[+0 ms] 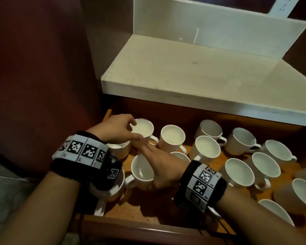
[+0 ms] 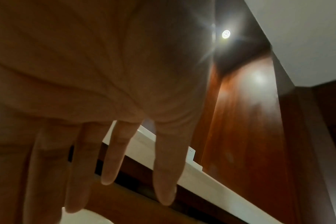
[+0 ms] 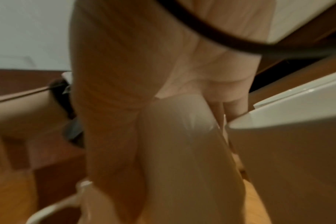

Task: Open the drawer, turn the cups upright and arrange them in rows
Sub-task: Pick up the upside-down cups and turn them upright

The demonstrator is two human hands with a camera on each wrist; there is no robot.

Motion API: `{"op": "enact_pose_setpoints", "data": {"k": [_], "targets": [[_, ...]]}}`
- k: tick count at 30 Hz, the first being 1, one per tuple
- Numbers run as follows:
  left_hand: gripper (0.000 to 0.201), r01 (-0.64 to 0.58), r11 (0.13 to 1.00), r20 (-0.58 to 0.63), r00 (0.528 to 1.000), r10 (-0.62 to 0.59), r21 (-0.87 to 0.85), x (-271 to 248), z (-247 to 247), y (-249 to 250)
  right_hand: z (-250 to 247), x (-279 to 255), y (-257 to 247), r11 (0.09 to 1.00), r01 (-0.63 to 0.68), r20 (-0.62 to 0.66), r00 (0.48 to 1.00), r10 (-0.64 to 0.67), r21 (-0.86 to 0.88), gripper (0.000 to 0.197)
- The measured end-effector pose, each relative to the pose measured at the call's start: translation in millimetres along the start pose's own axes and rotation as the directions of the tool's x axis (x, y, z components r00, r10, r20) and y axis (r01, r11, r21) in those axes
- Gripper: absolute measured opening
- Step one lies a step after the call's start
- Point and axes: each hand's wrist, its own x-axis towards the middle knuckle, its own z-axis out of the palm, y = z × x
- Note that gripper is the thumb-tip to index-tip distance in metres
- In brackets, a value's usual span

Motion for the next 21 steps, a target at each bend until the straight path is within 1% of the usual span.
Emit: {"op": "enact_pose_setpoints", "data": {"k": [2, 5, 9, 12, 14, 16, 18, 20, 21], "targets": [[0.058, -0.008, 0.999, -0.034, 0.999, 0.010, 0.041, 2, 1, -2, 2, -1, -5, 0.993, 0.028, 0.069, 0.997, -0.020, -0.116, 0.085], [0.056, -0.009, 0.997, -0.061, 0.998, 0.013, 0.071, 2, -1, -4, 1, -3, -11, 0.969, 0.066, 0.150, 0.988, -0.031, -0.237, 0.081], [0.051, 0.008, 0.996, -0.086, 0.996, 0.000, 0.091, -2, -3, -3, 3, -4, -13, 0.956, 0.068, 0.152, 0.988, -0.025, -0.286, 0.083], [0.052, 0.013, 0.998, -0.065, 0.998, -0.008, 0.068, -2, -1, -4, 5, -4, -11, 0.942, 0.057, 0.213, 0.977, 0.016, -0.330, 0.094], [0.054, 0.011, 0.999, -0.046, 0.999, -0.009, 0.051, -3, 1, -4, 4, -3, -10, 0.958, 0.034, 0.249, 0.968, 0.039, -0.285, 0.107], [0.054, 0.011, 0.999, -0.031, 0.999, -0.009, 0.041, -3, 2, -3, -1, -5, -10, 0.988, -0.019, 0.247, 0.967, 0.057, -0.153, 0.115], [0.053, 0.004, 0.999, -0.023, 1.000, -0.003, 0.037, -3, 2, -2, -8, -10, -10, 0.998, -0.065, 0.185, 0.981, 0.063, 0.003, 0.114], [0.053, -0.008, 1.000, -0.020, 1.000, 0.008, 0.011, -3, 4, -1, -17, -14, -7, 0.991, -0.058, 0.084, 0.995, 0.048, 0.121, 0.106], [0.053, -0.026, 1.000, -0.014, 1.000, 0.026, 0.000, -3, 5, 1, -21, -16, -4, 0.983, -0.065, 0.027, 0.998, 0.061, 0.170, 0.100]]}}
